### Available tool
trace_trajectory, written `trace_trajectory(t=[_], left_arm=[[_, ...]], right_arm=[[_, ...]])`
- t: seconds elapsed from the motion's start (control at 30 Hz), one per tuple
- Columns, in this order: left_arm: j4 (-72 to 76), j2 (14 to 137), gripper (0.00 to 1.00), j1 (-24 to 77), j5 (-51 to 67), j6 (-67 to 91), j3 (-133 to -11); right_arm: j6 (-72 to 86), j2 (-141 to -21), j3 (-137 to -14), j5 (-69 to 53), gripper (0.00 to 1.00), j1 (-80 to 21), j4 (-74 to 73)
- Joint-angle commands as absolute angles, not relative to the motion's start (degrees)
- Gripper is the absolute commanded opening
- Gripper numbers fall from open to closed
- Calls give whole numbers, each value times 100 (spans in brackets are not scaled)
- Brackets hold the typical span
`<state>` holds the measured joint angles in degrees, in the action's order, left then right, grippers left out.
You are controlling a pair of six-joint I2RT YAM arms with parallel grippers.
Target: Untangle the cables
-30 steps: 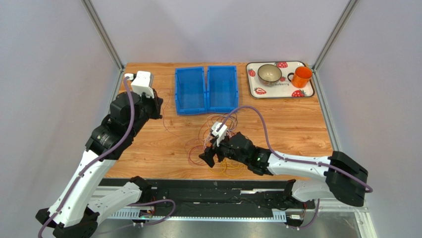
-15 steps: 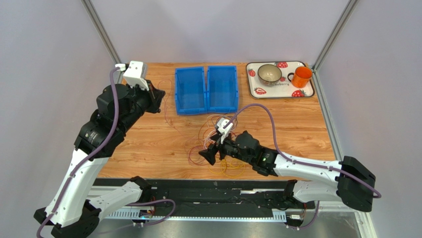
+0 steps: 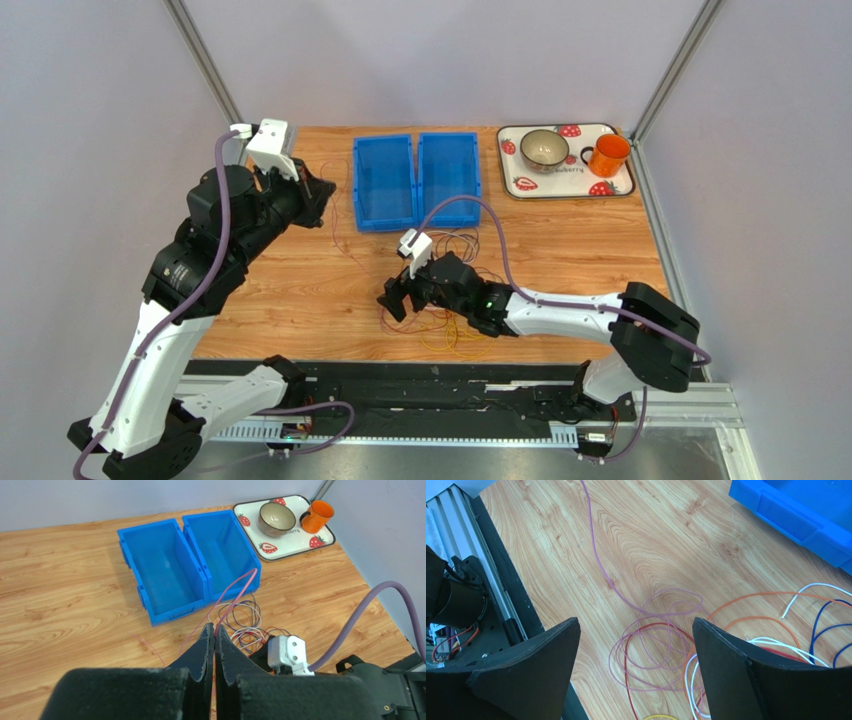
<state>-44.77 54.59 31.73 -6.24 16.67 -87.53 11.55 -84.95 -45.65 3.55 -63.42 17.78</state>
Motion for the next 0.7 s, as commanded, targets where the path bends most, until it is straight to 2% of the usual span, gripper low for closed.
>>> trace_trajectory(t=[0.0, 0.1, 0.2, 0.3, 0.33, 0.37, 0.5, 0.67], left_arm=[[-4535, 5414, 0, 3138, -510, 1732, -8930], [-4553, 5379, 0, 3138, -492, 1723, -8903], [-4553, 5361, 0, 3138, -492, 1714, -8894], [-4535, 5361, 0, 3138, -483, 1705, -8894], [-4544, 5379, 0, 3138, -492, 1688, -8895], [-4544, 5379, 0, 3138, -492, 1688, -8903], [-4553, 5423, 0, 3138, -510, 1661, -8982], [-4527, 5414, 0, 3138, -527, 1679, -9044]], right_arm=[[1099, -8805, -5071, 580, 87, -6354, 2039], [1037, -8947, -5255, 624, 87, -6346, 1986], [1002, -9096, -5405, 633, 79, -6354, 1916], [967, -9228, -5624, 598, 42, -6363, 1715], [958, -9263, -5721, 554, 7, -6355, 1444], [958, -9316, -5809, 519, 0, -6354, 1285], [888, -9097, -5915, 457, 0, -6390, 1169], [405, -8623, -6696, 422, 0, -6398, 555]])
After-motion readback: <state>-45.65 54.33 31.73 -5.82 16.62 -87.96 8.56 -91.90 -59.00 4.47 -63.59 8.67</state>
